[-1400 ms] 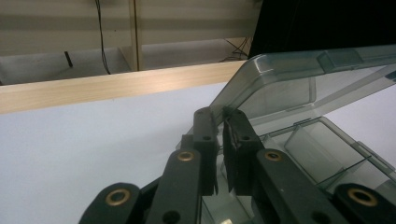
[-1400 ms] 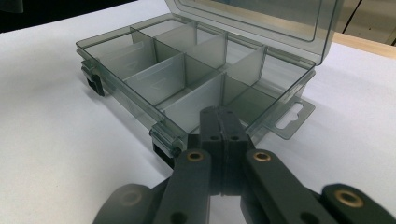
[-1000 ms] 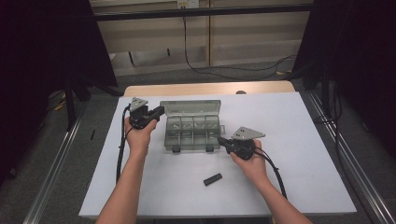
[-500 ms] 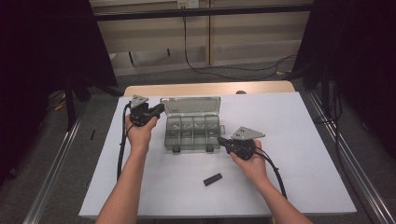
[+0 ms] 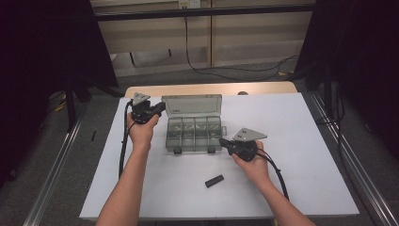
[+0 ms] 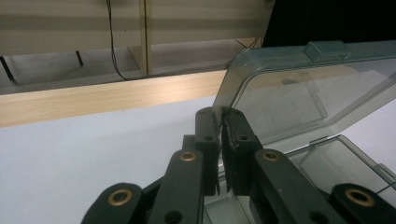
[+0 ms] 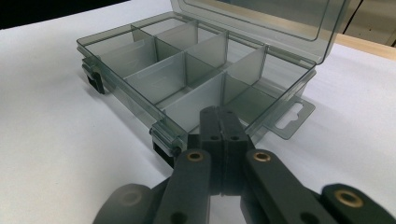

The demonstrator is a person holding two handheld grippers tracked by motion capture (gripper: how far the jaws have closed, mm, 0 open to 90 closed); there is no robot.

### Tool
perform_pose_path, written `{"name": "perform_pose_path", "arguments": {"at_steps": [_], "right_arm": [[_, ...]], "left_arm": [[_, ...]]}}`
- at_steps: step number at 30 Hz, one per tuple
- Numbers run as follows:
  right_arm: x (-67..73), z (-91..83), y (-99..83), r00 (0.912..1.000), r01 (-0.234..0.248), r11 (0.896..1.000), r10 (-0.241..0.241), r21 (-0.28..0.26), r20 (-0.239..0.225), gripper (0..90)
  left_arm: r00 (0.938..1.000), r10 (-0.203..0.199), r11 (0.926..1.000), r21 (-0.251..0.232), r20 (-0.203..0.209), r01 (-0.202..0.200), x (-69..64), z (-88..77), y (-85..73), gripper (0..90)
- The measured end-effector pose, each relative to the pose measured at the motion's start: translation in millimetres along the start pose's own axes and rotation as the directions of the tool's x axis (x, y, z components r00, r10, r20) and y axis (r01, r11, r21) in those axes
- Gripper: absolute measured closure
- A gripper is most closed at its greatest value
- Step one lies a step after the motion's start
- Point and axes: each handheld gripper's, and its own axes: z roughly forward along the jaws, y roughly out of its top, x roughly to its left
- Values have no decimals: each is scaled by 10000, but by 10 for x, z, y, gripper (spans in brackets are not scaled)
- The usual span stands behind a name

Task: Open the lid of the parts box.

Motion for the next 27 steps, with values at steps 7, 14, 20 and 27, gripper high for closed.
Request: {"name": "perform_pose_path", "arguments": {"at_steps": [7, 14, 20, 27], "right_arm": [[0, -1, 0, 10000, 41, 10000, -41, 5, 0, 900], [-1, -3, 0, 10000, 23, 10000, -23, 10, -11, 900], [0, -3, 0, 10000, 38, 10000, -38, 13, -2, 900], [3, -4, -1, 10000, 34, 10000, -34, 10, -7, 900]], "left_arm": [[10000, -72, 10000, 18, -35, 72, 9, 26, 21, 857], [9999, -104, 9999, 73, -70, 104, 21, 47, 44, 858], [9999, -129, 9998, 118, -100, 131, 25, 73, 63, 858], [9996, -262, 9996, 138, -85, 263, 49, 105, 83, 858]]}}
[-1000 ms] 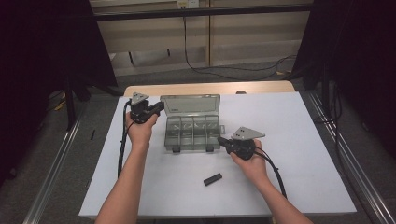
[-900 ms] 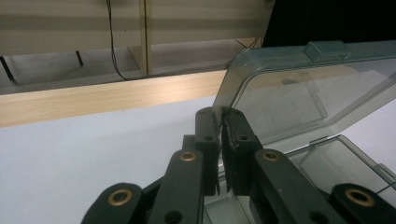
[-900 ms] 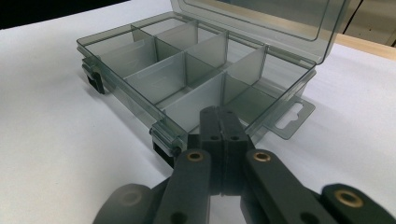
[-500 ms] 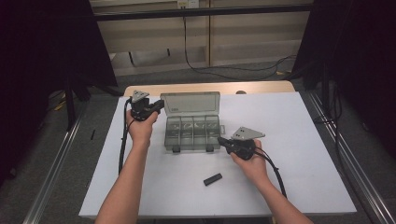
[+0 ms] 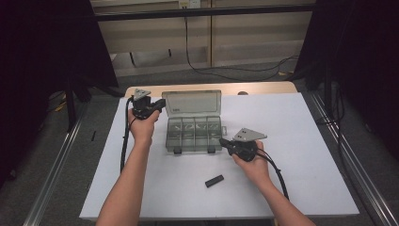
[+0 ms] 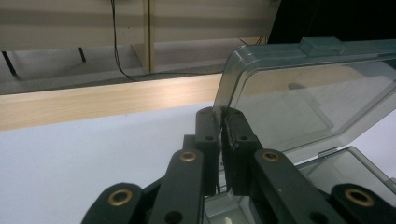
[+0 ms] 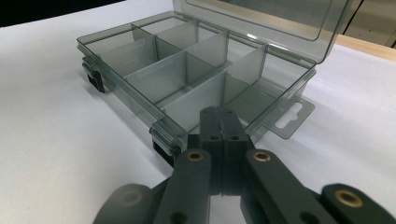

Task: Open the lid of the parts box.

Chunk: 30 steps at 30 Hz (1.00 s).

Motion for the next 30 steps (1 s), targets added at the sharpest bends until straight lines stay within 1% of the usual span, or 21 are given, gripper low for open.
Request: {"name": "perform_pose_path", "arguments": {"at_steps": [2, 7, 10, 12, 19, 30], "right_arm": [[-1, 0, -1, 10000, -2, 10000, 2, -13, -7, 900], [0, -1, -3, 10000, 44, 10000, -44, -13, -2, 900], [-1, 0, -3, 10000, 41, 10000, -41, -15, -8, 900], [-1, 0, -3, 10000, 35, 10000, -35, -15, -7, 900], [-1, 0, -3, 10000, 48, 10000, -48, -14, -6, 900], [-2, 0, -4, 10000, 50, 10000, -51, -29, -8, 900]], "left_arm": [[9999, -114, 9999, -32, 42, 114, 11, 17, 6, 858], [10000, -21, 10000, 42, -38, 22, 21, 43, 19, 858], [10000, -59, 10000, 27, -7, 59, 27, 56, 22, 858], [10000, 12, 9999, 101, -30, -12, 34, 63, 32, 858], [9999, -98, 9999, 71, -40, 99, 45, 100, 47, 859], [9998, 34, 9999, 105, -183, -32, 49, 150, 64, 858]]}}
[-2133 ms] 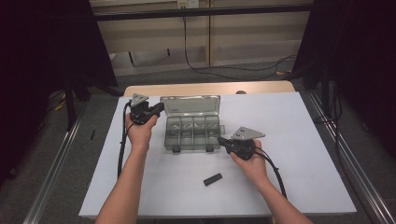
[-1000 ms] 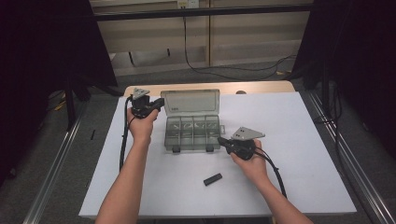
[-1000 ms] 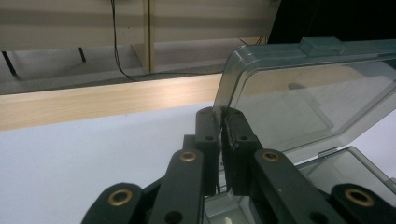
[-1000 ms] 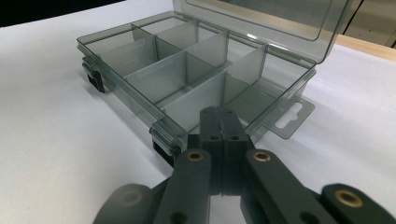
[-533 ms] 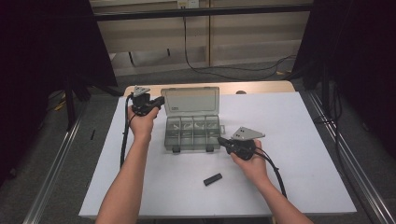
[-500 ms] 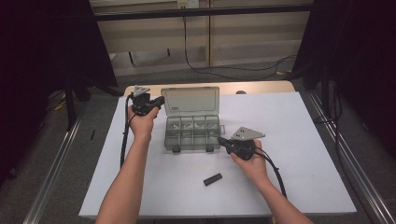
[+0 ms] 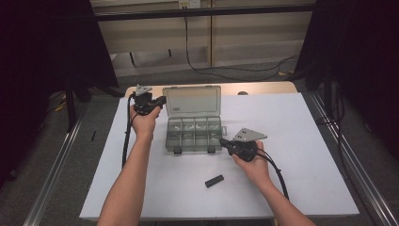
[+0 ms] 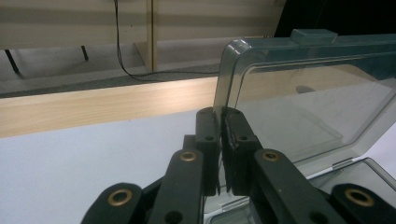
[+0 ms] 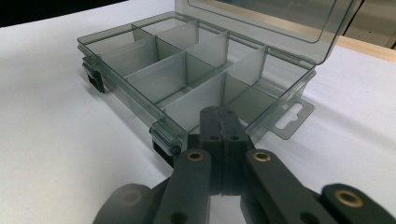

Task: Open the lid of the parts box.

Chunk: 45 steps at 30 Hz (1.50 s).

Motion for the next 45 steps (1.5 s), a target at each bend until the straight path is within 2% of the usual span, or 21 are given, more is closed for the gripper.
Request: {"name": "perform_pose_path", "arguments": {"at_steps": [28, 33, 36, 45], "right_arm": [[1, -5, -1, 10000, 80, 10000, -80, 8, 11, 900], [1, -7, -1, 10000, 68, 10000, -68, 3, 21, 900], [0, -7, -1, 10000, 73, 10000, -73, -2, 17, 900], [-4, -8, -2, 10000, 46, 10000, -46, -21, -4, 900]], "left_arm": [[9997, -45, 9999, 128, -242, 48, 42, 129, -1, 854], [9992, 83, 9995, 307, -395, -71, 62, 148, -26, 855], [9989, -5, 9991, 421, -479, 25, 91, 164, -50, 855], [9995, 38, 9989, 477, -323, -23, 79, 150, -79, 852]]}}
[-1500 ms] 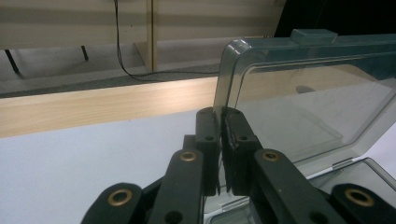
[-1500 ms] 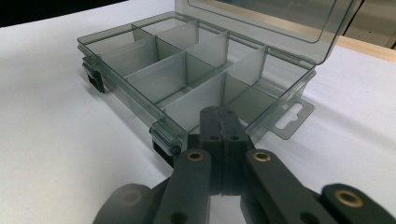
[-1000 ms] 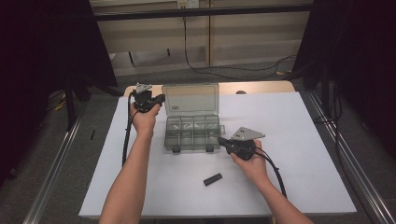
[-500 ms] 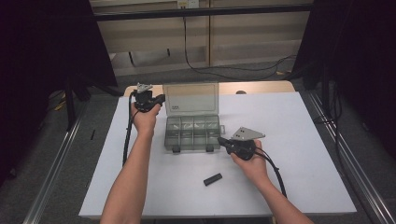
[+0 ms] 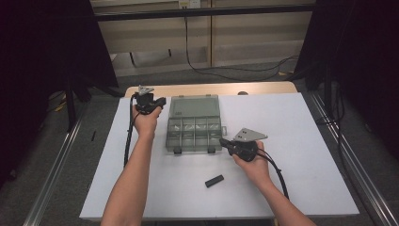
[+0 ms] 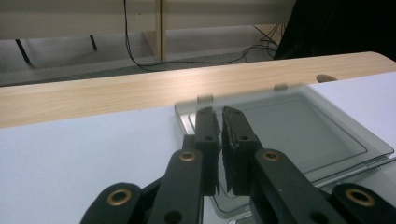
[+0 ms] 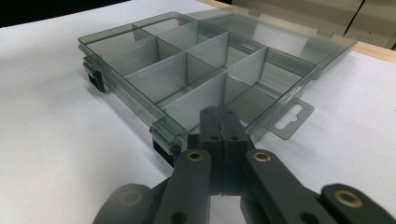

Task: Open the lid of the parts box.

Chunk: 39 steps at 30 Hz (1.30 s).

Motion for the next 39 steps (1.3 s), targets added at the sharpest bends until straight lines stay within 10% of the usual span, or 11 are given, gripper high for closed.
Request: {"name": "perform_pose_path", "arguments": {"at_steps": [16, 39], "right_arm": [[-13, -39, 25, 9998, -130, 9980, 121, -619, -158, 804], [-173, -325, 34, 9935, -1134, 9837, 1113, -1399, -229, 323]], "left_arm": [[9980, 187, 9994, -310, 602, -168, -7, -237, -174, 743], [9841, 250, 9978, -642, 1756, -139, -177, -549, -355, 441]]}}
